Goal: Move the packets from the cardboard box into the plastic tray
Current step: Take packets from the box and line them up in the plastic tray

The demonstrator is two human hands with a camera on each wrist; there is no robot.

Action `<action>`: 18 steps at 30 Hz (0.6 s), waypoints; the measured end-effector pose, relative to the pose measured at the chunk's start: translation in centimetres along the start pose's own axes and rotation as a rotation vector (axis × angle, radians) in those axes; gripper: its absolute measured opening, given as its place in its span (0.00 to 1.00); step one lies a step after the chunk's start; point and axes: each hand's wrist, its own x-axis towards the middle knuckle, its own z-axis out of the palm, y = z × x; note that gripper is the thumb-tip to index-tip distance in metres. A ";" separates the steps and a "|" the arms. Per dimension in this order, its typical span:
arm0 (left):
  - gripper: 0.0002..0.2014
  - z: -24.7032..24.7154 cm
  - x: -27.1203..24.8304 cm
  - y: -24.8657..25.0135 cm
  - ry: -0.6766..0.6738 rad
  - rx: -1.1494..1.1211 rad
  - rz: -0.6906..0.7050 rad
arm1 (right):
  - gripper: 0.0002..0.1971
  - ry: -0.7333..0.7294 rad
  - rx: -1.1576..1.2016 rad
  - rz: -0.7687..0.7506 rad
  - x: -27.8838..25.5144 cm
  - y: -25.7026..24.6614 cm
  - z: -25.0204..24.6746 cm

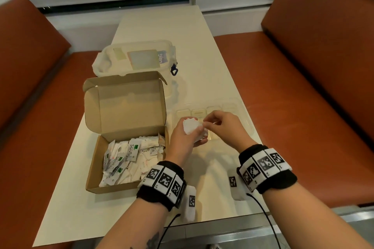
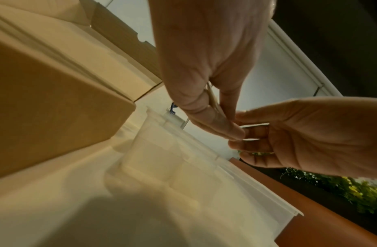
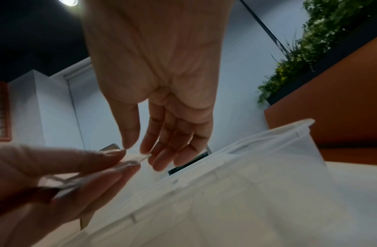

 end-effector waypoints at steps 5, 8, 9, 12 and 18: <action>0.08 0.9 0.7 0.4 0.036 -0.035 -0.016 | 0.07 0.013 0.186 0.050 0.9 0.8 -0.5; 0.08 1.1 1.2 0.6 0.067 -0.050 -0.031 | 0.07 -0.033 0.259 0.046 1.5 1.0 -1.1; 0.10 1.1 1.4 0.5 0.081 -0.044 -0.030 | 0.07 -0.050 0.248 0.038 1.8 1.0 -1.4; 0.14 0.9 1.9 0.6 0.110 -0.020 -0.027 | 0.07 -0.140 0.087 -0.006 3.0 0.9 -2.9; 0.11 1.5 2.2 0.9 0.038 -0.020 -0.032 | 0.05 -0.253 -0.107 -0.056 5.1 0.3 -4.4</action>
